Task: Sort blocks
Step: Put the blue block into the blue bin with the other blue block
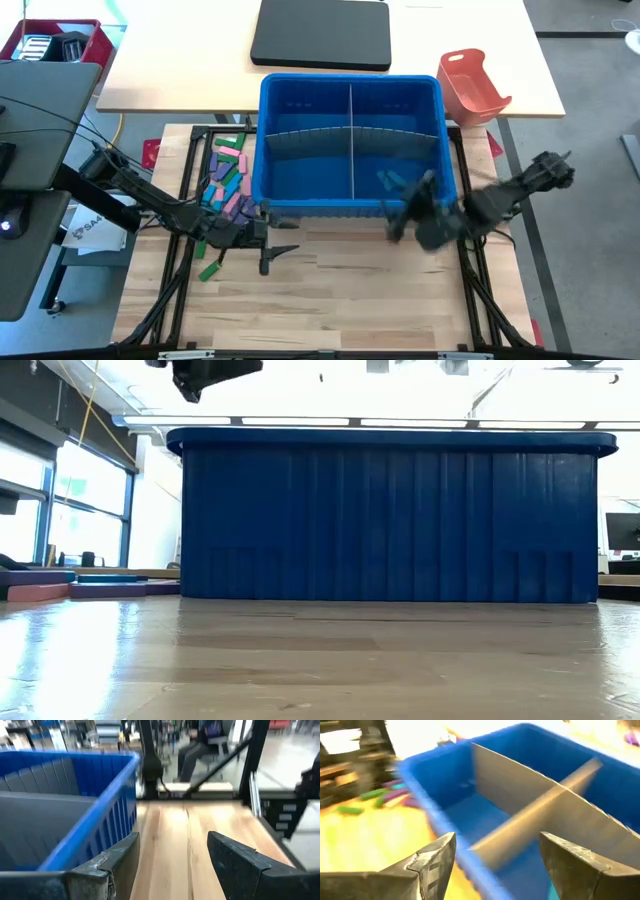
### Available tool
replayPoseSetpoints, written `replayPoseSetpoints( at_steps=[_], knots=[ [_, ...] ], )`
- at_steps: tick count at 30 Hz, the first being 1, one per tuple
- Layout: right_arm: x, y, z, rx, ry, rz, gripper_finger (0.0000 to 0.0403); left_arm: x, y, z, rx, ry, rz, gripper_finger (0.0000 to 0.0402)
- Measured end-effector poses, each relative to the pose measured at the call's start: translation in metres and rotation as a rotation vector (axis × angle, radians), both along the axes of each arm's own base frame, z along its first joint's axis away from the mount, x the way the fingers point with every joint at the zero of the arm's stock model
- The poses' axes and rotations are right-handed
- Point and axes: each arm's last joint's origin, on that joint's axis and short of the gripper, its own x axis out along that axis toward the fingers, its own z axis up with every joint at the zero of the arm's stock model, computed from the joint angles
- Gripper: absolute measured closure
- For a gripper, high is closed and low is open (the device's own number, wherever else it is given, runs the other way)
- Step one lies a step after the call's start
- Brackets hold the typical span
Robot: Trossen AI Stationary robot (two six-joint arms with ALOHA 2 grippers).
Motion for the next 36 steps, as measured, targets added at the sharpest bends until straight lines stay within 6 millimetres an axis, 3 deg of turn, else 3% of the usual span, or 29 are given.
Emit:
replayPoseSetpoints(
  at_steps=[5,9,14,21,26,36],
  knots=[
    [0.005,0.040,-0.015,-0.124,0.026,0.135,0.0123,-0.019,0.002,-0.008,-0.103,0.170,0.025,0.0175],
    [0.019,0.059,-0.031,-0.069,0.063,0.211,0.0123,-0.040,0.009,-0.015,-0.279,0.321,0.105,0.0175],
    [0.037,0.069,-0.049,-0.127,0.119,0.233,0.0123,-0.069,0.020,-0.029,-0.522,0.597,0.244,0.0179],
    [0.046,0.065,-0.058,-0.154,0.147,0.201,0.0123,-0.109,0.044,-0.046,-0.648,0.854,0.754,0.0195],
    [0.049,0.061,-0.057,-0.174,0.159,0.198,0.0123,-0.106,0.059,-0.044,-0.673,0.749,0.916,0.0215],
    [0.050,0.059,-0.057,-0.180,0.162,0.194,0.0123,-0.098,0.094,-0.042,-0.718,0.885,0.955,0.0276]
  ],
)
